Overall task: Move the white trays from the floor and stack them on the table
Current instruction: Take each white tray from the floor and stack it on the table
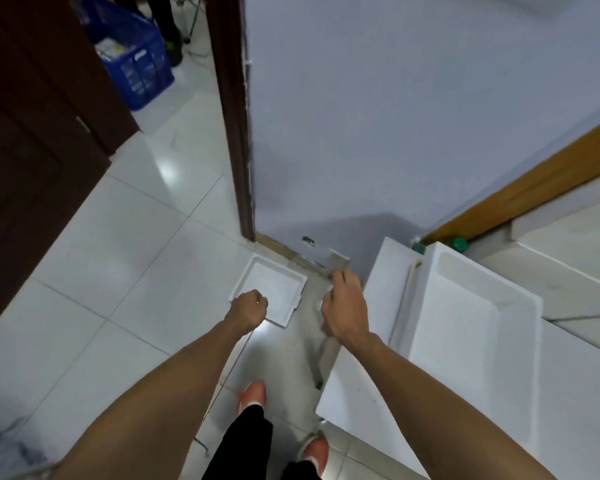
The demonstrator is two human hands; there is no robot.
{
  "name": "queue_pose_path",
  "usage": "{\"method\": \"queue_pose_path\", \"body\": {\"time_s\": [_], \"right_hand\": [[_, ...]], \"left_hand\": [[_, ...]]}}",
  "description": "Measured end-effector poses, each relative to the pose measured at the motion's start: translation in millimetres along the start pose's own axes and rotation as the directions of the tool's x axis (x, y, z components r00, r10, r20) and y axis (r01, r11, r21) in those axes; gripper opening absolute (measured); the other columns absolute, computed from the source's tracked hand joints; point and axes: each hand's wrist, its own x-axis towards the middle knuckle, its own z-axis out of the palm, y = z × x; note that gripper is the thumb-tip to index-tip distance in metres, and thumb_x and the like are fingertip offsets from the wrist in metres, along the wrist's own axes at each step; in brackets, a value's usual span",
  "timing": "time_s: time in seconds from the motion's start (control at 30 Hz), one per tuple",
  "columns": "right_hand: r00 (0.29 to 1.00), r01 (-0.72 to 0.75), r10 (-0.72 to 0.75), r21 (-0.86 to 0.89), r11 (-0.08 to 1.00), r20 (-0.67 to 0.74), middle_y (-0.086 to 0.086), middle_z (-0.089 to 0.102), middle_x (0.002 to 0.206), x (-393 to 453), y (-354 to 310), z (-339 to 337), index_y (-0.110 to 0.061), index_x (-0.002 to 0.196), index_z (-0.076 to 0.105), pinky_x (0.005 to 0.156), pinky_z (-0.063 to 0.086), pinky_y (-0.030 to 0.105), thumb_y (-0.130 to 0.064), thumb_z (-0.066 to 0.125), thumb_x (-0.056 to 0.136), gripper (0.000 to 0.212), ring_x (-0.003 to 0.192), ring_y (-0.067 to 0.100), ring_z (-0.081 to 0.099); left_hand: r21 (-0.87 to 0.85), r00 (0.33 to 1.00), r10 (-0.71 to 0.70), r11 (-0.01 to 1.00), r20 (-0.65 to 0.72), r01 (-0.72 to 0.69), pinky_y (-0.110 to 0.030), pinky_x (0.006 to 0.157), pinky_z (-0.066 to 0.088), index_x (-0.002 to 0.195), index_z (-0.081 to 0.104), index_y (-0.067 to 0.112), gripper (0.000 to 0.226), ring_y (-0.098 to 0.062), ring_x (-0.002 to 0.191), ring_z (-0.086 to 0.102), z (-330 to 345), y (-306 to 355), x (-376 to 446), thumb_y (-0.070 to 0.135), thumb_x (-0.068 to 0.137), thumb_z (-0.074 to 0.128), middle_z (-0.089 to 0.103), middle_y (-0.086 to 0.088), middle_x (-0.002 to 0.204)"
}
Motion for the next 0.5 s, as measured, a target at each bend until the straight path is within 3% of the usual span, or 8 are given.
{"method": "queue_pose_path", "body": {"time_s": [0.13, 0.27, 0.37, 0.5], "right_hand": [[0.979, -0.057, 0.058, -0.011, 0.998, 0.195, 0.010, 0.048, 0.132, 30.6, -3.8, 62.6, -0.006, 0.134, 0.049, 0.094, 0.049, 0.037, -0.003, 0.046, 0.091, 0.043, 0.115, 0.027, 0.054], [0.866, -0.257, 0.236, -0.012, 0.966, 0.441, 0.011, 0.049, 0.128, 73.3, 17.5, 149.7, -0.009, 0.136, 0.045, 0.101, 0.047, 0.042, -0.008, 0.046, 0.092, 0.043, 0.114, 0.028, 0.055], [0.754, -0.425, 0.357, -0.004, 0.905, 0.551, 0.007, 0.054, 0.102, 101.8, 49.5, 227.8, -0.009, 0.129, 0.046, 0.089, 0.050, 0.040, -0.012, 0.049, 0.090, 0.040, 0.095, 0.020, 0.053], [0.648, -0.604, 0.460, 0.043, 0.795, 0.607, 0.010, 0.058, 0.097, 128.5, 92.3, 327.9, -0.010, 0.119, 0.049, 0.072, 0.048, 0.032, -0.011, 0.049, 0.088, 0.031, 0.086, 0.022, 0.056]], "left_hand": [[-0.014, 0.996, -0.084, 0.996, 0.008, 0.084, -0.038, 0.094, 0.047, 0.107, 0.062, -0.002, 0.034, -0.038, 0.107, 0.059, -9.3, -37.9, 46.7, 0.019, 0.095, 0.039, 0.065, -0.022, 0.114], [-0.048, 0.990, -0.143, 0.989, -0.018, 0.142, -0.038, 0.092, 0.047, 0.109, 0.061, -0.002, 0.031, -0.038, 0.109, 0.058, 2.9, -84.7, 110.9, 0.018, 0.095, 0.042, 0.063, -0.022, 0.116], [-0.087, 0.976, -0.219, 0.972, -0.014, 0.217, -0.038, 0.091, 0.049, 0.105, 0.061, 0.000, 0.029, -0.036, 0.107, 0.060, 33.1, -130.9, 167.2, 0.018, 0.093, 0.043, 0.064, -0.019, 0.112], [-0.183, 0.946, -0.317, 0.928, 0.062, 0.323, -0.036, 0.092, 0.048, 0.097, 0.062, 0.001, 0.025, -0.036, 0.108, 0.061, 99.0, -196.6, 236.3, 0.016, 0.093, 0.043, 0.065, -0.020, 0.112]]}}
